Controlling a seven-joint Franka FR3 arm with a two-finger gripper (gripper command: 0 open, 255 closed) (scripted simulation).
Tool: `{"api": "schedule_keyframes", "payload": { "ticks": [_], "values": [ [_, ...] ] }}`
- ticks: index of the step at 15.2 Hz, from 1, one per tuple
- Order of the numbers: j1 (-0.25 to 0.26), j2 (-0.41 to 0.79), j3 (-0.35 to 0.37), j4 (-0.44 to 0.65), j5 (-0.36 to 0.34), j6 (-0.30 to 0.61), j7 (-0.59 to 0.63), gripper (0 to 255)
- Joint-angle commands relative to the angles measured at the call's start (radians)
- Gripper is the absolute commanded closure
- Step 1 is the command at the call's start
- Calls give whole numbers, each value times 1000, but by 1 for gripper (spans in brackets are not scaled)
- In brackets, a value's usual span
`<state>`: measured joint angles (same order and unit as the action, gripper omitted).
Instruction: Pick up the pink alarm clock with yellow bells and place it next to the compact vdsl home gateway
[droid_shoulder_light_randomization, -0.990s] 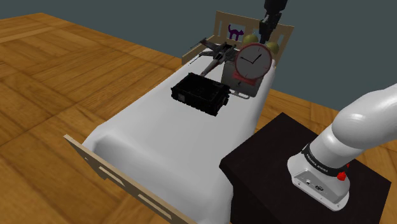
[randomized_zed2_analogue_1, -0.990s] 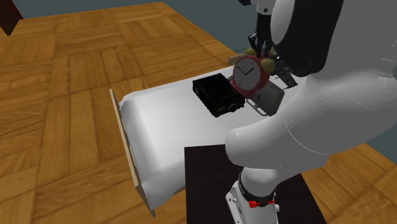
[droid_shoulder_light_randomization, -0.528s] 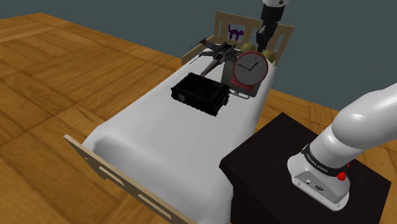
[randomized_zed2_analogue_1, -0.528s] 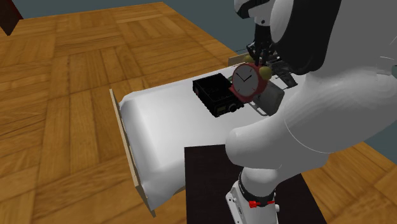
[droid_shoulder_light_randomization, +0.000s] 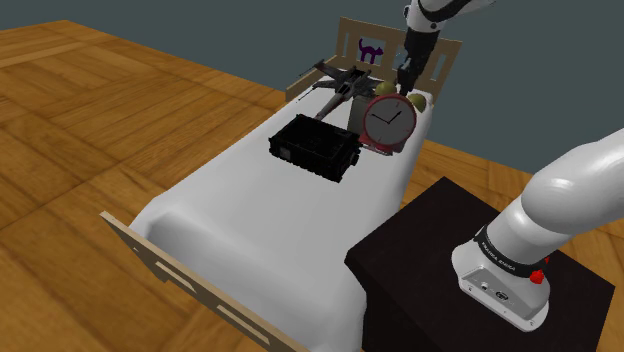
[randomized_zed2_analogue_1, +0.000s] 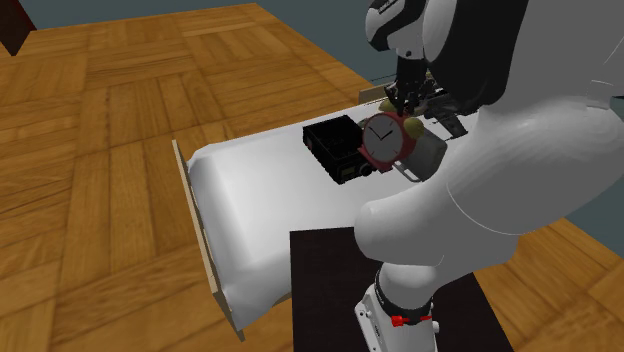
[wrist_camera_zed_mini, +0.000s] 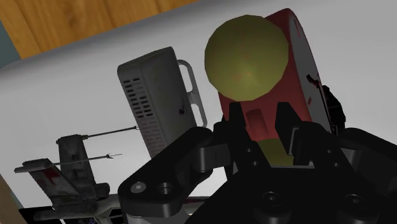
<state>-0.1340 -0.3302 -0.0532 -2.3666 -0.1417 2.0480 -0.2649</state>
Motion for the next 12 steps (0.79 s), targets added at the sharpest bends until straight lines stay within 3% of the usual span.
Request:
{"api": "schedule_keyframes", "payload": {
  "ticks": [1, 12],
  "values": [
    [-1, 7, -1, -18, -2, 28, 2, 255],
    [-5, 75, -5, -110, -15, 188, 21, 255]
  ]
}}
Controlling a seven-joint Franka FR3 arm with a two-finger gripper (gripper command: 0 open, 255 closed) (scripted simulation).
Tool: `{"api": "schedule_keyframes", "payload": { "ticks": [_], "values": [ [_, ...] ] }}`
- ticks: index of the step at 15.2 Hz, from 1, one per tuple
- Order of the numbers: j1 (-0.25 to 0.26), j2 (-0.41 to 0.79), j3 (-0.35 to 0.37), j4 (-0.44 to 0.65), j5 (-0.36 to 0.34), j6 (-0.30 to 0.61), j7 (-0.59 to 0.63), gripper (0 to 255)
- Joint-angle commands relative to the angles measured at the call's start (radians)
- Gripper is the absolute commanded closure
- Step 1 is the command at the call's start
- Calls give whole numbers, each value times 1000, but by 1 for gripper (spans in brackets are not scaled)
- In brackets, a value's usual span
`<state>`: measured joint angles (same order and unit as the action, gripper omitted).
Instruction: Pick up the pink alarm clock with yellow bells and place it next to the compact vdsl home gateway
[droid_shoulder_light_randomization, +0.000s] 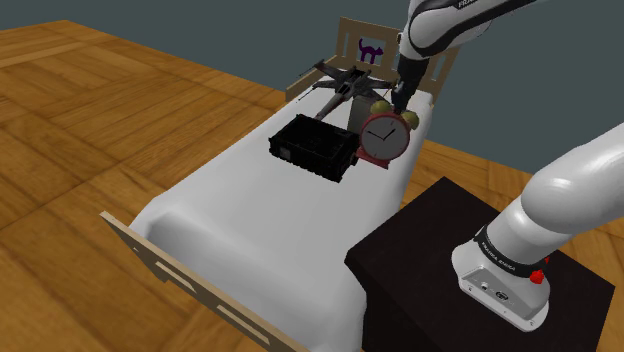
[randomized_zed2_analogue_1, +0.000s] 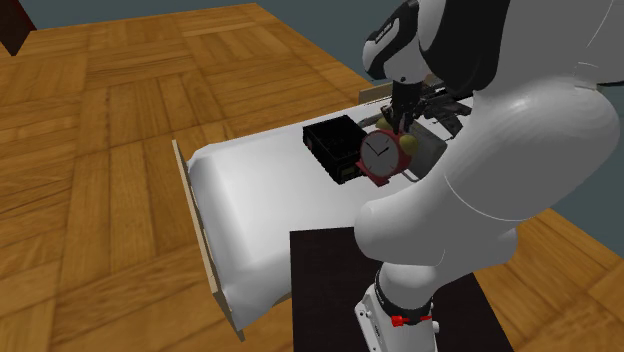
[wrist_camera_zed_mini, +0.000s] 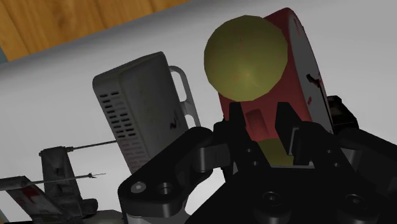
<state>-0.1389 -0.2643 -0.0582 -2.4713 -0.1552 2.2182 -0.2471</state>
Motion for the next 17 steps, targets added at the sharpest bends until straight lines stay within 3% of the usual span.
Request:
{"api": "schedule_keyframes", "payload": {
  "ticks": [1, 17],
  "values": [
    [-1, 17, 0, -12, -3, 32, 5, 255],
    [-9, 167, -4, -92, -31, 262, 39, 255]
  ]
}}
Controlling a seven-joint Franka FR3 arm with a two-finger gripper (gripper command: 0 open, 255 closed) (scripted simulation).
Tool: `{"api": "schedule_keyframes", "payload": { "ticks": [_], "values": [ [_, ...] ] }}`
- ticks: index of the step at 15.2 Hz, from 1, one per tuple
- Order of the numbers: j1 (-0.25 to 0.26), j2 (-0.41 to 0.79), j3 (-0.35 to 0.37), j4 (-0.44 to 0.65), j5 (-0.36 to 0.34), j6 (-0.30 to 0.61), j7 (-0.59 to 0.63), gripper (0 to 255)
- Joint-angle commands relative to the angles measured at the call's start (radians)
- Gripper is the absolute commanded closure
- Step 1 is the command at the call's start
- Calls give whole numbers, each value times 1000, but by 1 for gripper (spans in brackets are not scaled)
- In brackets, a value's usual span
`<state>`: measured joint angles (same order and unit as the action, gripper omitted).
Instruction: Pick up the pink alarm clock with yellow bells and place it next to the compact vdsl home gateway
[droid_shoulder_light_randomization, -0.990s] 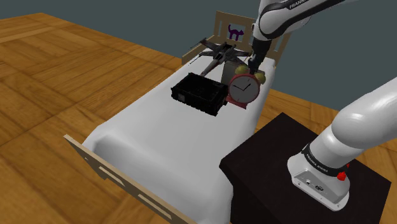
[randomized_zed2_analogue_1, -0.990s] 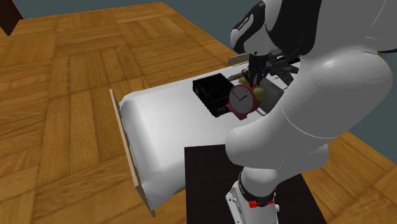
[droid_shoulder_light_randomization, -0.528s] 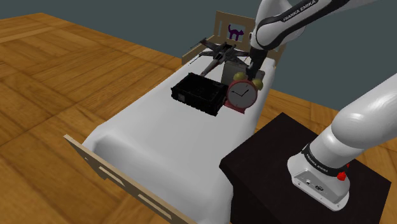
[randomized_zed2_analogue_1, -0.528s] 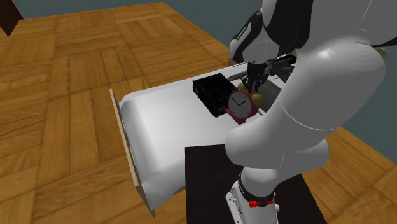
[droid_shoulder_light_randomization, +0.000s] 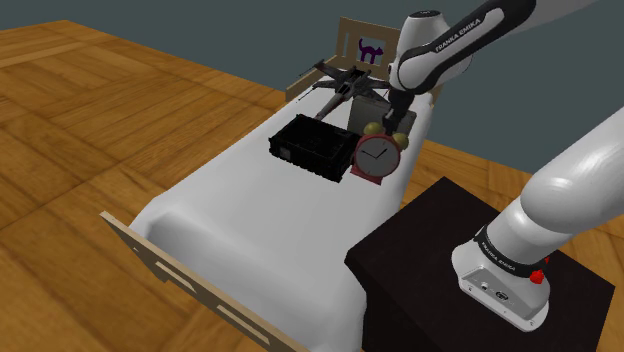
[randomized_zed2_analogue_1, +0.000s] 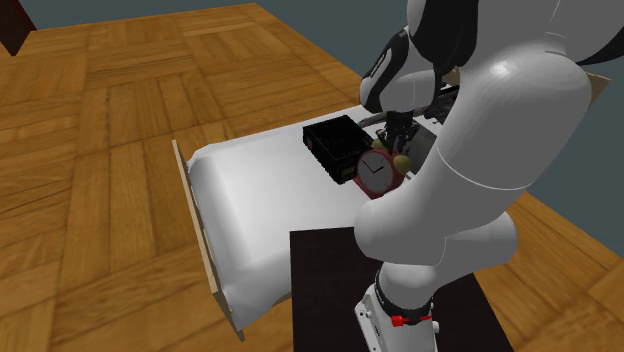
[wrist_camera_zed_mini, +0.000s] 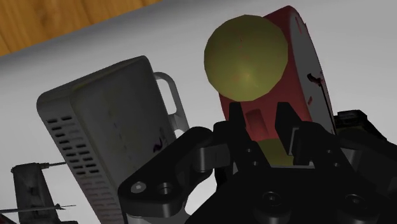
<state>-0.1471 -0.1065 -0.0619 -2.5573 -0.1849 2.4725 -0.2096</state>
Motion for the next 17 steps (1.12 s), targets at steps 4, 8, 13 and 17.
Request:
{"api": "schedule_keyframes", "payload": {
  "ticks": [4, 8, 13, 17],
  "values": [
    [0, 10, 0, -6, -1, 7, 2, 255],
    [-1, 2, -1, -7, -1, 1, -1, 0],
    [0, 10, 0, -6, -1, 7, 2, 0],
    [10, -93, 9, 34, 20, -137, -10, 0]
  ]
}}
